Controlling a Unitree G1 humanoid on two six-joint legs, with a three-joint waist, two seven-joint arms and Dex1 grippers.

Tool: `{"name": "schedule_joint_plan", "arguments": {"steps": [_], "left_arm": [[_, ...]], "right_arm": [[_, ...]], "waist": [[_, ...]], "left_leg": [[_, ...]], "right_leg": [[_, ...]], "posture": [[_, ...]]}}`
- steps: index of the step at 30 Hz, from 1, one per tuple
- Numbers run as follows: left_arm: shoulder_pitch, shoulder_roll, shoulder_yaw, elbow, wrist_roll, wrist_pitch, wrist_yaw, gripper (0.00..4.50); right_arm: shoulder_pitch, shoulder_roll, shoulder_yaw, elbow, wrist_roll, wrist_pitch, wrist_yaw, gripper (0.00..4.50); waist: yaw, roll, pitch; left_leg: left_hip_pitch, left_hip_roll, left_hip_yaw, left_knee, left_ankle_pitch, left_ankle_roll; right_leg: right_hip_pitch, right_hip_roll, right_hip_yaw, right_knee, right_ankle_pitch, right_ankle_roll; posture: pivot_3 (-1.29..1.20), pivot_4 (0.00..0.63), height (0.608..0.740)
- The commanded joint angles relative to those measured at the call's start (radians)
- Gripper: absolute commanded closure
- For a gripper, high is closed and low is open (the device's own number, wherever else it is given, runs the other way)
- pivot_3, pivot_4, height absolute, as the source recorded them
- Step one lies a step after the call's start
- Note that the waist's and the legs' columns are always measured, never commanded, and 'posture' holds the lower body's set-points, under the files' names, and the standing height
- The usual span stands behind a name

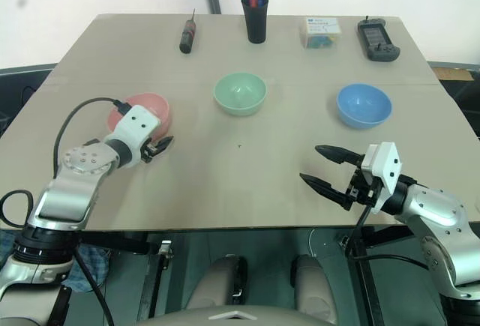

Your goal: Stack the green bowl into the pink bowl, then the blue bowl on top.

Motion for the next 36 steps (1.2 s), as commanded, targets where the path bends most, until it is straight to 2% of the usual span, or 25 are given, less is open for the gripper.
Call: {"name": "schedule_joint_plan", "arguments": {"steps": [1,5,6,13,17,29,36], "left_arm": [[-0.027,0.025,-0.005,0.009,0.024,-0.004,-0.011,2.43],[-0.036,0.024,-0.01,0.025,0.036,-0.004,-0.015,4.2],[-0.038,0.024,-0.01,0.028,0.038,-0.005,-0.016,4.42],[-0.05,0.019,-0.01,0.037,0.047,-0.032,-0.014,4.42],[-0.071,-0.018,-0.008,-0.011,-0.014,-0.113,-0.064,4.42],[-0.06,0.064,-0.176,-0.115,-0.024,-0.318,-0.356,4.42],[-0.122,0.05,-0.241,-0.072,-0.003,-0.443,-0.444,4.42]], "right_arm": [[0.004,-0.008,-0.021,-0.055,0.022,-0.017,0.0,1.21],[0.007,-0.007,-0.024,-0.056,0.021,-0.017,-0.001,1.21],[0.008,-0.007,-0.025,-0.054,0.02,-0.018,0.0,1.21],[0.008,-0.007,-0.023,-0.05,0.016,-0.019,-0.003,1.21],[0.007,-0.006,-0.021,-0.048,0.016,-0.019,-0.002,1.21],[0.017,-0.014,-0.013,-0.038,-0.008,-0.028,0.01,1.21],[0.027,-0.008,-0.001,-0.056,-0.011,-0.027,0.003,1.21]], "waist": [[0.0,0.0,0.0],[0.0,0.0,0.0],[0.0,0.0,0.0],[0.0,0.0,0.0],[0.004,0.0,0.0],[0.004,0.0,0.0],[0.007,0.0,0.0]], "left_leg": [[0.0,0.0,0.0,0.0,0.0,0.0],[0.0,0.0,0.0,0.0,0.0,0.0],[0.0,0.0,0.0,0.0,0.0,0.0],[0.0,0.0,0.0,0.0,0.0,0.0],[0.0,0.0,0.0,0.0,0.0,0.0],[-0.001,0.0,0.003,0.0,0.0,0.0],[-0.001,0.0,0.003,0.0,0.0,0.0]], "right_leg": [[0.0,0.0,0.0,0.0,0.0,0.0],[0.0,0.0,0.0,0.0,0.0,0.0],[0.0,0.0,0.0,0.0,0.0,0.0],[0.0,0.0,0.0,0.0,0.0,0.0],[0.0,0.0,0.0,0.0,0.0,0.0],[0.0,0.0,0.0,0.0,0.0,0.0],[0.0,0.0,0.0,0.0,0.0,0.0]], "posture": [[0.0,0.15,0.74],[0.0,0.15,0.74],[0.0,0.15,0.74],[0.0,0.15,0.74],[0.0,0.15,0.74],[0.0,0.15,0.74],[0.0,0.15,0.74]]}}
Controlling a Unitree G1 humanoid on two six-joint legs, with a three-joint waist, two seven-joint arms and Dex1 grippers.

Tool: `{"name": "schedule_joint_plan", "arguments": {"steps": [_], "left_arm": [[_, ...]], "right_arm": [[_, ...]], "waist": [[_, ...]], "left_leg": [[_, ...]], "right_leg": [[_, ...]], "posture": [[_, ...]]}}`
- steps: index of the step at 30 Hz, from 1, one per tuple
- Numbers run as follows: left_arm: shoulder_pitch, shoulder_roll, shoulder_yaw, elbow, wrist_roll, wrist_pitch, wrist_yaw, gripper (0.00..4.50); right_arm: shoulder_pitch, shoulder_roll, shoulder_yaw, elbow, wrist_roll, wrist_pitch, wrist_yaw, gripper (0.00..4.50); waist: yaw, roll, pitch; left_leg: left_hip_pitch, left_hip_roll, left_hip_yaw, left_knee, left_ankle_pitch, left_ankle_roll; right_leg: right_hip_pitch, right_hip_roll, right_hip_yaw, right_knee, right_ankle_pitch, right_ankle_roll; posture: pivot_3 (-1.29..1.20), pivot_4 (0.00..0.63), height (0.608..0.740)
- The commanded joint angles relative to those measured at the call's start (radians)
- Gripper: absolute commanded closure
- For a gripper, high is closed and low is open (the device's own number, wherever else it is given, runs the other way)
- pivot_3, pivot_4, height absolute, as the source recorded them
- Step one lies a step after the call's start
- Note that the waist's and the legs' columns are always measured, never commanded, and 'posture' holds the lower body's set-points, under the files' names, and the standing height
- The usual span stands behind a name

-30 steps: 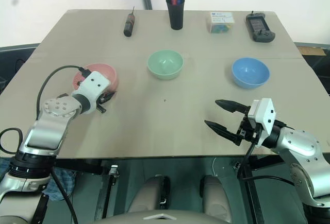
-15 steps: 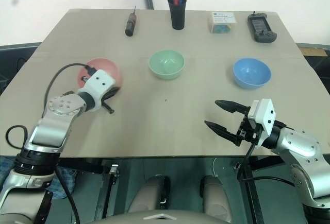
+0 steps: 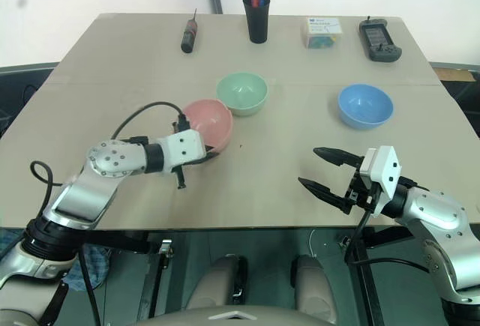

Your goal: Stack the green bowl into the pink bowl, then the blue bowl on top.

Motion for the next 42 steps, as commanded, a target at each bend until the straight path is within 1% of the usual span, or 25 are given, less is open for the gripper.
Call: {"name": "schedule_joint_plan", "arguments": {"steps": [1,10,11,13,14,16,17,18,19,20,23,29,31,34,36,39,42], "left_arm": [[-0.044,-0.008,-0.01,-0.004,0.007,-0.067,-0.034,4.42],[-0.06,-0.046,-0.042,-0.01,-0.011,-0.176,-0.116,4.42],[-0.062,-0.049,-0.043,-0.007,-0.012,-0.184,-0.123,3.71],[-0.066,-0.054,-0.045,-0.004,-0.011,-0.192,-0.134,3.16],[-0.068,-0.056,-0.046,-0.001,-0.007,-0.195,-0.136,2.55],[-0.072,-0.058,-0.047,0.004,-0.001,-0.2,-0.137,1.63],[-0.072,-0.058,-0.046,0.009,0.002,-0.205,-0.135,1.43],[-0.073,-0.059,-0.045,0.013,0.004,-0.209,-0.134,0.85],[-0.073,-0.064,-0.039,0.021,0.005,-0.212,-0.123,0.53],[-0.072,-0.07,-0.031,0.028,0.005,-0.215,-0.111,0.05],[-0.056,-0.101,0.025,0.039,-0.049,-0.178,-0.069,0.02],[0.045,-0.179,0.222,0.028,-0.224,-0.119,0.031,0.02],[0.082,-0.173,0.272,-0.005,-0.275,-0.062,0.041,0.02],[0.136,-0.201,0.369,-0.068,-0.408,0.024,0.078,0.02],[0.17,-0.206,0.419,-0.103,-0.463,0.049,0.094,0.02],[0.222,-0.2,0.475,-0.142,-0.489,0.062,0.123,0.02],[0.277,-0.193,0.544,-0.158,-0.49,0.063,0.165,0.02]], "right_arm": [[0.006,-0.004,-0.002,-0.038,0.009,-0.013,-0.002,1.21],[0.012,-0.001,-0.004,-0.029,0.0,-0.028,-0.005,1.21],[0.013,-0.001,-0.003,-0.029,-0.001,-0.029,-0.005,1.21],[0.014,-0.002,-0.004,-0.027,-0.002,-0.032,-0.004,1.21],[0.013,-0.003,-0.006,-0.025,-0.002,-0.033,-0.003,1.21],[0.013,-0.004,-0.008,-0.022,-0.001,-0.035,-0.002,1.21],[0.012,-0.004,-0.008,-0.021,-0.002,-0.036,-0.002,1.21],[0.012,-0.004,-0.007,-0.02,-0.003,-0.037,-0.003,1.21],[0.012,-0.004,-0.005,-0.019,-0.004,-0.039,-0.002,1.21],[0.011,-0.004,-0.005,-0.018,-0.005,-0.04,-0.002,1.21],[0.007,-0.013,-0.012,-0.011,-0.001,-0.042,0.007,1.21],[-0.042,-0.064,-0.024,0.033,0.013,-0.004,0.037,1.21],[-0.077,-0.089,-0.016,0.05,0.023,0.041,0.035,1.21],[-0.158,-0.104,0.007,0.101,0.017,0.055,0.053,1.21],[-0.223,-0.111,0.028,0.14,0.01,0.072,0.065,1.21],[-0.334,-0.126,0.083,0.223,-0.057,0.077,0.074,1.21],[-0.493,-0.096,0.169,0.363,-0.162,0.025,0.073,1.21]], "waist": [[0.001,0.0,0.0],[0.001,0.0,0.0],[0.001,0.0,0.0],[0.001,0.0,0.0],[0.001,0.0,0.0],[0.001,0.0,0.0],[0.001,0.0,0.0],[0.001,0.0,0.0],[0.001,0.0,0.0],[0.001,0.0,0.0],[0.001,0.0,0.0],[-0.009,0.0,0.0],[-0.01,0.0,0.0],[-0.01,0.0,0.0],[-0.01,0.0,0.0],[-0.01,0.0,0.0],[-0.012,0.0,0.0]], "left_leg": [[0.0,0.0,0.0,0.0,0.0,0.0],[0.0,0.0,0.0,0.0,0.0,0.0],[0.0,0.0,0.0,0.0,0.0,0.0],[0.0,0.0,0.0,0.0,0.0,0.0],[0.0,0.0,0.0,0.0,0.0,0.0],[0.0,0.0,0.0,0.0,0.0,0.0],[0.0,0.0,0.0,0.0,0.0,0.0],[0.0,0.0,0.0,0.0,0.0,0.0],[0.0,0.0,0.0,0.0,0.0,0.0],[0.0,0.0,0.0,0.0,0.0,0.0],[0.0,0.0,0.0,0.0,0.0,0.0],[0.0,0.0,-0.002,0.0,0.0,0.0],[0.001,0.001,-0.003,0.0,0.0,0.0],[0.001,0.001,-0.003,0.0,0.0,0.0],[0.002,0.001,-0.003,0.001,0.0,0.0],[0.002,0.001,-0.003,0.001,0.0,0.0],[0.002,0.001,-0.003,0.001,0.0,0.0]], "right_leg": [[0.0,0.0,0.0,0.0,0.0,0.0],[0.0,0.0,0.0,0.0,0.0,0.0],[0.0,0.0,0.0,0.0,0.0,0.0],[0.0,0.0,0.0,0.0,0.0,0.0],[0.0,0.0,0.0,0.0,0.0,0.0],[0.0,0.0,0.0,0.0,0.0,0.0],[0.0,0.0,0.0,0.0,0.0,0.0],[0.0,0.0,0.0,0.0,0.0,0.0],[0.0,0.0,0.0,0.0,0.0,0.0],[0.0,0.0,0.0,0.0,0.0,0.0],[0.0,0.0,0.0,0.0,0.0,0.0],[0.0,0.0,0.0,0.0,0.0,0.0],[0.0,0.0,0.001,0.001,0.0,0.0],[0.0,0.0,0.001,0.001,0.0,0.0],[0.0,0.0,0.001,0.001,0.0,0.0],[0.0,0.0,0.001,0.001,0.0,0.0],[0.0,0.0,0.001,0.001,0.0,0.0]], "posture": [[0.0,0.15,0.74],[0.0,0.15,0.74],[0.0,0.15,0.74],[0.0,0.15,0.74],[0.0,0.15,0.74],[0.0,0.15,0.74],[0.0,0.15,0.74],[0.0,0.15,0.74],[0.0,0.15,0.74],[0.0,0.15,0.74],[0.0,0.15,0.74],[0.0,0.15,0.74],[0.0,0.15,0.74],[0.0,0.15,0.74],[0.0,0.15,0.74],[0.0,0.15,0.74],[0.0,0.15,0.74]]}}
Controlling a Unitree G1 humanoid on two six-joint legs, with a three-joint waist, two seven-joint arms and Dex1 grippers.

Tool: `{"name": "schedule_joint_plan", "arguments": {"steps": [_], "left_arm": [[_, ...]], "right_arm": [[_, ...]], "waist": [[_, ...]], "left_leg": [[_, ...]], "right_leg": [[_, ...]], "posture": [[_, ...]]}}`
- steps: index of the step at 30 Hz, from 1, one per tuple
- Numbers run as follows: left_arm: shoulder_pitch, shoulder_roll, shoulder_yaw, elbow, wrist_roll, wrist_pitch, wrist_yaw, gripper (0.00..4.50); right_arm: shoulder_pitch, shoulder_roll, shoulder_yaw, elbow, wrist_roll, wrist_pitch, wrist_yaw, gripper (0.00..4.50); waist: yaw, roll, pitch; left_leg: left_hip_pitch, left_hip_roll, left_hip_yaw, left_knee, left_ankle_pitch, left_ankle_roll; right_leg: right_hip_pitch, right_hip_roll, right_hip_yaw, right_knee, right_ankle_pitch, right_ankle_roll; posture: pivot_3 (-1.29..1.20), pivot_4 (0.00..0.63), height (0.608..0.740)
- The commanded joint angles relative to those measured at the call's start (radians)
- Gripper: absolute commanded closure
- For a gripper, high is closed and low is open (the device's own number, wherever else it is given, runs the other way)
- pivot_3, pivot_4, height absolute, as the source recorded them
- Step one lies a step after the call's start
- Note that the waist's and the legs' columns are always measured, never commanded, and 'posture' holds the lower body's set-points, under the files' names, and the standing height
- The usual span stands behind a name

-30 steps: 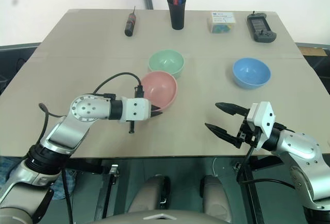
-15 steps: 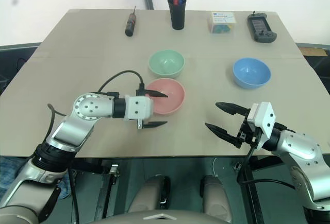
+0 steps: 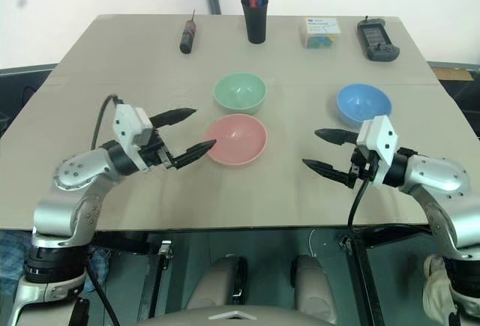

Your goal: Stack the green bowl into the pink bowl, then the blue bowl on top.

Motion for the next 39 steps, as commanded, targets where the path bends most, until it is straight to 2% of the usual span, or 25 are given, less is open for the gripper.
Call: {"name": "schedule_joint_plan", "arguments": {"steps": [1,7,14,20,29,39], "left_arm": [[0.053,0.012,0.106,-0.056,-0.02,-0.002,0.065,0.02],[0.085,-0.003,0.163,-0.068,-0.009,0.018,0.185,0.02],[0.178,-0.006,0.242,-0.139,-0.039,0.055,0.256,0.02],[0.269,-0.004,0.282,-0.208,-0.068,0.086,0.275,0.02],[0.326,0.002,0.303,-0.253,-0.092,0.113,0.291,0.02],[0.31,0.016,0.287,-0.234,-0.092,0.113,0.291,0.02]], "right_arm": [[-0.185,0.031,0.097,0.157,-0.131,-0.068,-0.002,1.21],[-0.4,0.102,0.282,0.389,-0.364,-0.18,0.002,1.21],[-0.638,0.231,0.405,0.716,-0.547,-0.349,-0.01,1.21],[-0.788,0.324,0.459,0.968,-0.677,-0.479,-0.077,1.21],[-0.938,0.415,0.523,1.224,-0.858,-0.651,-0.22,1.21],[-1.022,0.471,0.573,1.35,-0.975,-0.775,-0.301,1.21]], "waist": [[-0.005,0.0,0.0],[0.003,0.0,0.0],[-0.009,0.0,0.0],[-0.005,0.0,0.0],[-0.009,0.001,0.0],[-0.028,0.001,0.001]], "left_leg": [[0.0,0.0,0.001,0.0,0.0,0.0],[0.0,0.0,0.002,0.0,0.0,0.0],[-0.002,-0.001,0.001,-0.001,0.0,0.0],[-0.001,0.0,0.001,-0.003,0.0,-0.001],[-0.001,-0.001,0.0,-0.003,0.0,-0.001],[-0.001,-0.001,0.0,-0.004,0.0,-0.001]], "right_leg": [[0.0,0.0,0.0,0.0,0.0,0.0],[0.0,0.0,-0.001,0.0,0.0,0.0],[-0.002,-0.001,0.0,-0.001,0.0,0.0],[-0.002,0.0,0.0,0.0,0.0,-0.001],[-0.003,-0.001,0.0,0.0,0.0,-0.001],[-0.003,-0.001,0.001,0.0,0.0,-0.001]], "posture": [[0.0,0.15,0.74],[0.0,0.15,0.74],[0.0,0.15,0.74],[0.0,0.15,0.74],[0.0,0.15,0.74],[0.0,0.15,0.74]]}}
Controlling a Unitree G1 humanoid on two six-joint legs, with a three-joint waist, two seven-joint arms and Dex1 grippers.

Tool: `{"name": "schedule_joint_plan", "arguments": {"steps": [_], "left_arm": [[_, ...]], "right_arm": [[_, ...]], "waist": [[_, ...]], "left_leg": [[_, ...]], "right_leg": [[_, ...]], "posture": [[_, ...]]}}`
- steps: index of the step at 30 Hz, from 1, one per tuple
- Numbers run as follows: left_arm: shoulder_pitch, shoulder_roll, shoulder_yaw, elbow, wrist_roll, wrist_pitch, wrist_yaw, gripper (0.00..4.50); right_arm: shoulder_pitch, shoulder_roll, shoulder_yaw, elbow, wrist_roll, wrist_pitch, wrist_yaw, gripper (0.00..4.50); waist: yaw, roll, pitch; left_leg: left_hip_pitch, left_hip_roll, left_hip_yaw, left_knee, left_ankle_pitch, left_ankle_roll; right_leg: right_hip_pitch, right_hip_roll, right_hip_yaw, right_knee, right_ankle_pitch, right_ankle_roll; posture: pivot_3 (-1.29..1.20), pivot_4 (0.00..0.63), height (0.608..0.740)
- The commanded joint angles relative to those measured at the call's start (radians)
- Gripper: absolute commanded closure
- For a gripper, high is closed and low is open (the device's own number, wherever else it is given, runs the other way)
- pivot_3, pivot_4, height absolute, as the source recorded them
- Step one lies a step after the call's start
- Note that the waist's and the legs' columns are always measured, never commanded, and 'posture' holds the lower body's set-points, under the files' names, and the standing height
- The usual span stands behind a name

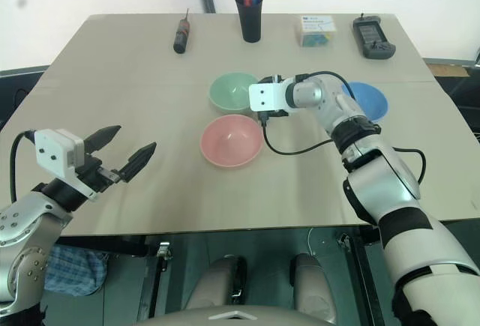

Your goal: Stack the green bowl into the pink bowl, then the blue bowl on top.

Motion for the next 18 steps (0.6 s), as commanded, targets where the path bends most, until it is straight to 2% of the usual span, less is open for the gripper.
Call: {"name": "schedule_joint_plan", "arguments": {"steps": [1,18], "left_arm": [[-0.016,0.02,0.013,-0.025,-0.006,-0.007,0.001,0.02],[-0.048,0.029,-0.016,-0.007,-0.008,0.002,-0.009,0.02]], "right_arm": [[-0.055,0.016,0.011,0.027,-0.035,-0.052,-0.033,1.21],[-0.064,0.12,0.016,0.07,-0.058,-0.087,-0.05,1.21]], "waist": [[-0.003,0.0,0.0],[-0.004,0.0,0.0]], "left_leg": [[0.0,0.0,0.0,0.0,0.0,0.0],[0.0,0.0,0.0,-0.002,0.0,0.0]], "right_leg": [[0.0,0.0,0.0,0.0,0.0,0.0],[-0.001,0.0,0.001,0.0,0.0,0.0]], "posture": [[0.0,0.15,0.74],[0.0,0.15,0.74]]}}
